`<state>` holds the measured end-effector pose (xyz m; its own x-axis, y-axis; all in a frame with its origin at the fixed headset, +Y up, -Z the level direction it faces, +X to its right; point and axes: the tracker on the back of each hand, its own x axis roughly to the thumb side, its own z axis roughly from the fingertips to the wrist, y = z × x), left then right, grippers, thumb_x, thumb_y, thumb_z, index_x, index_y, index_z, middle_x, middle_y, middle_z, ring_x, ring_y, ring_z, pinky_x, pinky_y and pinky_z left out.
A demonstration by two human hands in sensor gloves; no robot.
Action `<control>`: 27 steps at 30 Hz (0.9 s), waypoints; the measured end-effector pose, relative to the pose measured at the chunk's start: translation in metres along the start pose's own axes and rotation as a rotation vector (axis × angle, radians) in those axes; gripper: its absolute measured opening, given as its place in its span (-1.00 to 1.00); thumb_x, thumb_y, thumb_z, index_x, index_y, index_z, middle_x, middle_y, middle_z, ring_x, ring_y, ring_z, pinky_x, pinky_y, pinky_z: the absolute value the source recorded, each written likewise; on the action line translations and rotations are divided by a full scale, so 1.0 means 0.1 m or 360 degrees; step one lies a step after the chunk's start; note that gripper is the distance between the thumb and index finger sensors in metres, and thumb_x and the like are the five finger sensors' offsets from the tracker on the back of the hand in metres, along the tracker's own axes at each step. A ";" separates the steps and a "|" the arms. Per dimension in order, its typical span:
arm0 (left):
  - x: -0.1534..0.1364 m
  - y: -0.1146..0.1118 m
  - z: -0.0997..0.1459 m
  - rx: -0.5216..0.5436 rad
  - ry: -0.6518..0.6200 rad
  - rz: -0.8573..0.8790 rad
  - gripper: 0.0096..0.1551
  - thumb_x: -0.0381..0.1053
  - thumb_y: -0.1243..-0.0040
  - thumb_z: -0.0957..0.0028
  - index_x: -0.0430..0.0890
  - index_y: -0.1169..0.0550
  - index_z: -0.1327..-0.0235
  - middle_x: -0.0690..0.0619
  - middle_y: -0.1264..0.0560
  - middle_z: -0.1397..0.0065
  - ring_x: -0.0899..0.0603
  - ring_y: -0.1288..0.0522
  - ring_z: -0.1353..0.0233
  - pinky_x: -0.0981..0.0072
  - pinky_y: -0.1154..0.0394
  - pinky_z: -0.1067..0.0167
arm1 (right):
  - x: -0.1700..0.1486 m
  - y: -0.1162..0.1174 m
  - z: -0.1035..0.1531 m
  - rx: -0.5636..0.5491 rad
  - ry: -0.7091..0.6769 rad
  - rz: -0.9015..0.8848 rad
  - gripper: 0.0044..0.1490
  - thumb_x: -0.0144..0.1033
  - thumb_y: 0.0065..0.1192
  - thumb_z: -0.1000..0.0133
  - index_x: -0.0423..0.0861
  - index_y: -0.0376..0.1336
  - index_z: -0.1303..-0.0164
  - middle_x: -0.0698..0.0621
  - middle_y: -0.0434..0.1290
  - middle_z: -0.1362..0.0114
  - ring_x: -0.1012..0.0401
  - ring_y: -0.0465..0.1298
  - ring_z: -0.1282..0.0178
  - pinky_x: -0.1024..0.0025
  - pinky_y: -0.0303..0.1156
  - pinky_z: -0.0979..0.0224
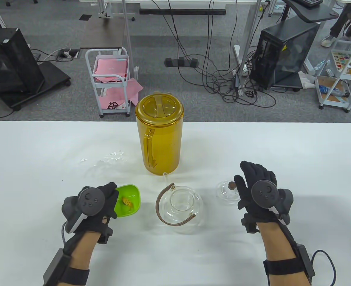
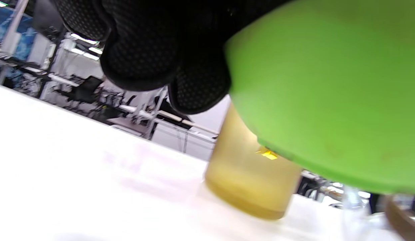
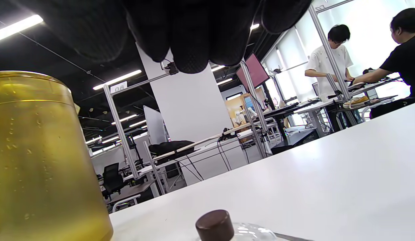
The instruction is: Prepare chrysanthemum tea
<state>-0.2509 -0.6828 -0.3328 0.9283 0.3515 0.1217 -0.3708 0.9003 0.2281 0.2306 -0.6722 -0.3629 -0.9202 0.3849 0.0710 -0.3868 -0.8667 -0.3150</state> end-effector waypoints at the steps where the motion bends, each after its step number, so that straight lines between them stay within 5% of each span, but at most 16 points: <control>1: 0.04 0.02 0.02 0.0010 -0.0028 0.0005 -0.55 0.07 -0.42 -0.15 -0.09 -0.71 -0.22 0.04 -0.84 0.11 -0.17 -0.68 0.14 -0.39 -0.31 -0.40 | -0.03 0.01 -0.01 0.0007 0.0015 0.0000 -0.24 0.16 0.16 -0.23 0.11 0.17 -0.64 0.05 0.27 -0.66 -0.05 0.29 -0.72 -0.28 0.07 -0.65; 14: 0.37 0.02 0.15 0.0069 -0.0238 0.0061 -0.55 0.06 -0.41 -0.15 -0.07 -0.69 -0.24 0.04 -0.83 0.11 -0.17 -0.68 0.12 -0.38 -0.32 -0.41 | -0.64 0.16 -0.13 0.0168 0.0409 -0.0006 -0.22 0.14 0.16 -0.25 0.10 0.12 -0.67 0.04 0.23 -0.68 -0.07 0.25 -0.74 -0.30 0.03 -0.66; 21: 0.39 -0.02 0.15 0.0049 -0.0258 0.0061 -0.55 0.06 -0.41 -0.15 -0.06 -0.68 -0.25 0.04 -0.82 0.07 -0.19 -0.67 0.07 -0.37 -0.33 -0.40 | -1.04 0.45 -0.16 0.0489 0.0715 0.0142 -0.12 0.18 0.15 -0.24 0.04 0.05 -0.73 -0.04 0.17 -0.71 -0.15 0.19 -0.74 -0.35 0.00 -0.63; 27: 0.37 -0.02 0.15 0.0035 -0.0253 0.0084 -0.55 0.06 -0.41 -0.15 -0.06 -0.68 -0.25 0.04 -0.82 0.07 -0.19 -0.67 0.06 -0.37 -0.32 -0.40 | -1.01 0.62 -0.15 0.0694 0.0685 0.0146 -0.09 0.24 0.20 -0.22 0.02 0.11 -0.71 -0.08 0.14 -0.72 -0.21 0.16 -0.74 -0.39 -0.03 -0.60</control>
<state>-0.2166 -0.6755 -0.3142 0.8918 0.3516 0.2848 -0.4211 0.8753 0.2379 0.3003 -0.7596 -0.4033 -0.8796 0.3171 -0.3546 -0.3794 -0.9173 0.1208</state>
